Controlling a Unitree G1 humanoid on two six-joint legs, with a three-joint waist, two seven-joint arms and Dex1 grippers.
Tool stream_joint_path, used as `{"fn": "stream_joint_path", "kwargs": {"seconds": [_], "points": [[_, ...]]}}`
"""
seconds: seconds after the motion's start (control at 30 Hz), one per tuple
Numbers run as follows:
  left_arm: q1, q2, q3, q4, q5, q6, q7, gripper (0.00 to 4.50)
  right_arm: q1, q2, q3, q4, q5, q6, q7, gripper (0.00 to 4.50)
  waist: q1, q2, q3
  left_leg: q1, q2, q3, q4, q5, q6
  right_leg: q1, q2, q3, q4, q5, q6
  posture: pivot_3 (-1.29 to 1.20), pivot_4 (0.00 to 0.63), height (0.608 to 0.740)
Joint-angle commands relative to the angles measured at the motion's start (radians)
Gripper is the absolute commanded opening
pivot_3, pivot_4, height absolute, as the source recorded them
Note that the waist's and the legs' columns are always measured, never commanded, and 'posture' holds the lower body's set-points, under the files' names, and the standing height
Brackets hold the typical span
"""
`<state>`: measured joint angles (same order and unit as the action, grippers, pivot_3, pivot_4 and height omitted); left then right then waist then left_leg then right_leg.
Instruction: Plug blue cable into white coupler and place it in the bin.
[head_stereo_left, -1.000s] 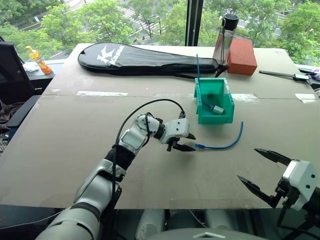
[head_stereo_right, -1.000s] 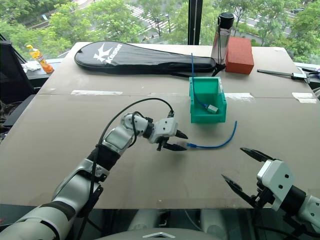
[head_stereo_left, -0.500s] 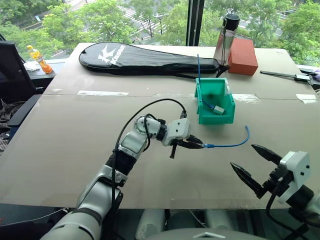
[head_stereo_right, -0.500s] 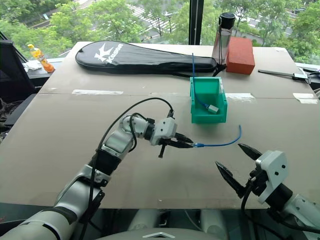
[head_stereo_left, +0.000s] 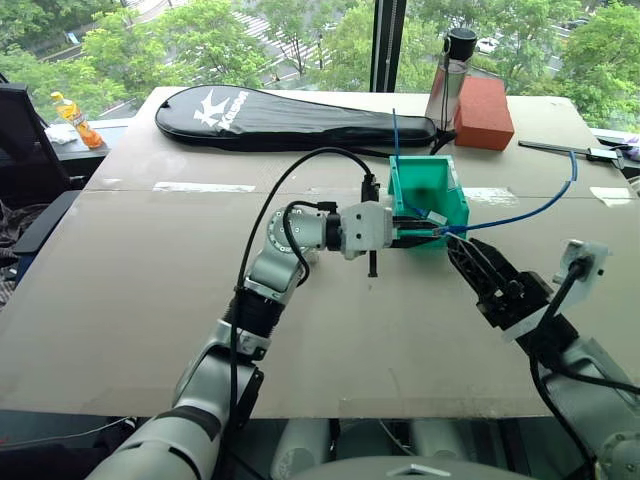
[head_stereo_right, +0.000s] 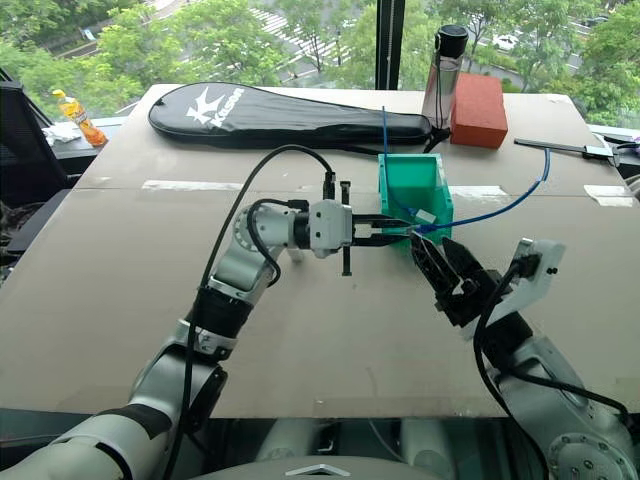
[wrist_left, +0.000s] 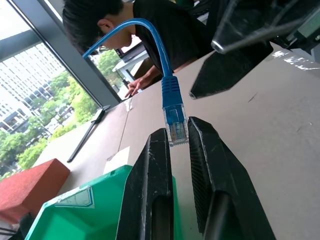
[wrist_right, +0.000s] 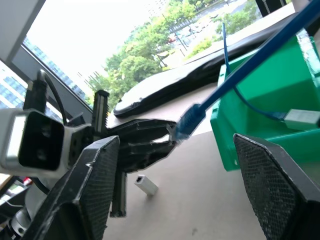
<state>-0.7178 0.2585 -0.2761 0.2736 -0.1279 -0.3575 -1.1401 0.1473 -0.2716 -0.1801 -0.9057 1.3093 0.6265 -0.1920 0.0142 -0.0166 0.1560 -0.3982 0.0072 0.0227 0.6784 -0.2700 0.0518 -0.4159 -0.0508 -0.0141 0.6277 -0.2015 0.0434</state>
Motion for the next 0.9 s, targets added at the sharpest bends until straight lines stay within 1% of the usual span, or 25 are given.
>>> {"fn": "stream_joint_path", "kwargs": {"seconds": [0.03,0.2,0.3,0.43,0.5,0.53,0.7,0.8,0.83,0.87,0.9], "points": [[0.000,-0.006,0.004,0.028,0.016,-0.102,0.027,0.00,-0.045,-0.001,0.026,0.027,0.029,-0.035,-0.055,3.77,0.001,0.000,0.000,0.000,0.000,0.000,0.000,0.000,0.000,0.000,0.000,0.000,0.000,0.000,0.000,0.00,0.150,0.740],[0.001,-0.004,0.005,0.029,0.008,-0.124,0.033,0.00,-0.088,0.008,0.050,0.067,0.039,-0.063,-0.066,3.77,-0.001,0.000,0.000,0.000,-0.001,0.001,0.000,-0.001,0.001,0.000,0.000,0.001,-0.001,0.000,0.000,0.00,0.150,0.740],[0.006,-0.005,0.010,0.019,-0.004,-0.128,0.037,0.00,-0.096,-0.001,0.061,0.087,0.035,-0.067,-0.054,2.99,-0.001,0.000,0.000,0.000,0.000,0.001,0.000,-0.001,0.001,0.000,0.000,0.000,0.000,0.000,0.000,0.00,0.150,0.740],[0.024,-0.008,0.007,0.022,-0.015,-0.148,0.036,0.00,-0.101,-0.019,0.066,0.104,0.034,-0.067,-0.034,1.12,-0.001,0.000,0.000,0.000,0.000,0.001,0.000,-0.001,0.001,0.000,0.000,0.000,0.000,0.000,0.000,0.00,0.150,0.740],[0.040,-0.013,0.002,0.038,-0.012,-0.174,0.038,0.00,-0.103,-0.030,0.065,0.107,0.035,-0.067,-0.026,0.29,-0.001,0.000,0.000,0.000,0.000,0.001,0.000,-0.001,0.001,0.000,0.000,0.001,0.000,0.000,0.000,0.00,0.150,0.740],[0.046,-0.015,-0.001,0.042,-0.013,-0.182,0.036,0.00,-0.103,-0.035,0.061,0.109,0.040,-0.068,-0.023,0.02,-0.001,0.000,0.000,0.000,0.000,0.001,0.000,-0.001,0.001,0.000,0.000,0.001,0.000,0.000,0.000,0.00,0.150,0.740],[0.052,-0.012,0.004,0.013,-0.037,-0.157,0.032,0.00,-0.105,-0.058,0.050,0.113,0.058,-0.076,-0.008,0.02,-0.001,0.000,0.000,0.000,0.000,0.001,0.000,-0.001,0.001,0.000,0.000,0.000,0.000,0.000,0.000,0.00,0.150,0.740],[0.056,-0.009,0.038,-0.043,-0.133,0.015,0.036,0.00,-0.108,-0.072,0.048,0.113,0.065,-0.079,0.007,0.02,-0.001,0.000,0.000,0.000,0.000,0.001,0.000,-0.001,0.001,0.000,0.000,0.001,0.000,0.000,0.000,0.00,0.150,0.740],[0.060,-0.004,0.050,-0.060,-0.153,0.063,0.046,0.94,-0.110,-0.077,0.048,0.114,0.068,-0.080,0.011,0.00,-0.001,0.000,0.000,0.000,0.000,0.001,0.000,-0.001,0.001,0.000,0.000,0.001,0.000,0.000,0.000,0.00,0.150,0.740],[0.063,0.000,0.056,-0.073,-0.162,0.092,0.054,1.29,-0.111,-0.080,0.048,0.115,0.070,-0.082,0.013,0.00,-0.002,0.000,0.000,0.000,0.000,0.001,0.000,-0.001,0.001,0.000,0.000,0.000,0.000,0.000,0.000,0.00,0.150,0.740],[0.072,0.009,0.069,-0.094,-0.178,0.134,0.063,1.82,-0.113,-0.084,0.047,0.116,0.074,-0.083,0.016,0.00,-0.002,0.000,0.000,0.000,0.000,0.000,0.000,-0.001,0.001,0.000,0.000,0.000,0.000,0.000,0.000,0.00,0.150,0.740]]}}
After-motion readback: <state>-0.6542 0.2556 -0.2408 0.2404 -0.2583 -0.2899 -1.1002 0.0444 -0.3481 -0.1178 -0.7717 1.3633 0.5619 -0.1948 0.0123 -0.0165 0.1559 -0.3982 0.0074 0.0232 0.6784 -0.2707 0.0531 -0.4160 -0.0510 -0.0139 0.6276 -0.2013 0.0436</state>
